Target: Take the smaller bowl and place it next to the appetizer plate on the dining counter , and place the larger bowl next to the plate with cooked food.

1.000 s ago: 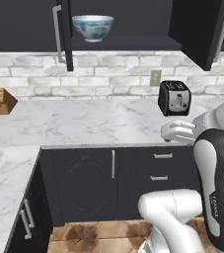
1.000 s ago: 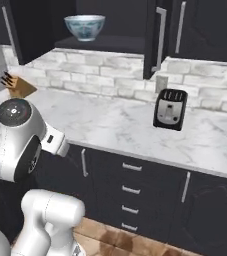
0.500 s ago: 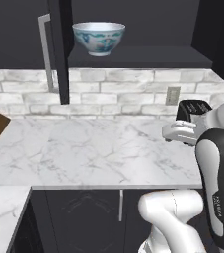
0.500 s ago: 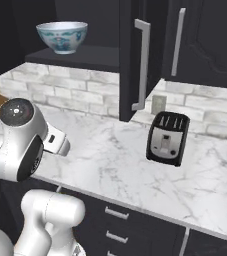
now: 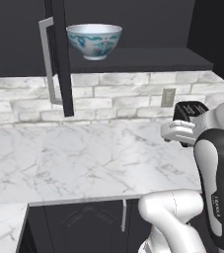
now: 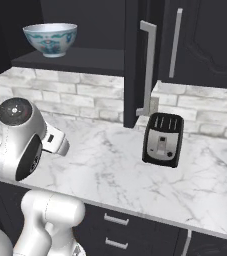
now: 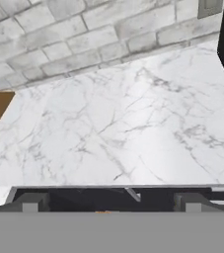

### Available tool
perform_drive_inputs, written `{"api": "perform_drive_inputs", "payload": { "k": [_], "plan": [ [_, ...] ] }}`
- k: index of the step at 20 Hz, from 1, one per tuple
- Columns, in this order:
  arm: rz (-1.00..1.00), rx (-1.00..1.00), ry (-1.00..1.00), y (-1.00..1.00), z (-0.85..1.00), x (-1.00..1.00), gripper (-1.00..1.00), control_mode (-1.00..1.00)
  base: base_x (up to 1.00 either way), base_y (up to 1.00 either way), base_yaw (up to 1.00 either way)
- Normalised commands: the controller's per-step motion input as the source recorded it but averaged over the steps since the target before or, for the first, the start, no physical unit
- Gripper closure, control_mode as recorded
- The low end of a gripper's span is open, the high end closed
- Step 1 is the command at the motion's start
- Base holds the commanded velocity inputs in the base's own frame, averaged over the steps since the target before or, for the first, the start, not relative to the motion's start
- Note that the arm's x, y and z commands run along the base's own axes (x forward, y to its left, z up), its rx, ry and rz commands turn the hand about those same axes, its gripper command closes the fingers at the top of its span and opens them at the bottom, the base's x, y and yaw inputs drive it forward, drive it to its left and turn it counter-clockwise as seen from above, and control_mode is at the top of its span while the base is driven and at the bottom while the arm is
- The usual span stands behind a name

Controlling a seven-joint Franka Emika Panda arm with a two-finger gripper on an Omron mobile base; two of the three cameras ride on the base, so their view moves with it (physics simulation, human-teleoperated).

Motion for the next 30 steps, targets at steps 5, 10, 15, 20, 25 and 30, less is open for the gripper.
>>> {"api": "perform_drive_inputs", "payload": {
  "k": [5, 10, 15, 20, 25, 30],
  "plan": [
    [0.0, 0.0, 0.0, 0.0, 0.0, 0.0, -1.0, 1.0, 0.08, 0.07, -0.02],
    [0.0, 0.0, 0.0, 0.0, 0.0, 0.0, -1.0, 1.0, 0.0, 0.0, 0.0],
    [0.0, 0.0, -0.02, 0.0, 0.0, -0.04, -1.0, -1.0, 0.0, 0.0, 0.0],
    [0.04, -0.02, -0.64, 0.2, 0.57, -0.51, -1.0, -1.0, 0.0, 0.0, 0.0],
    [0.0, -0.1, -0.37, 0.41, 1.0, -0.07, -1.0, -1.0, 0.0, 0.0, 0.0],
    [-0.01, 0.04, 0.07, -0.05, 0.39, 0.6, -1.0, -1.0, 0.0, 0.0, 0.0]
  ]
}}
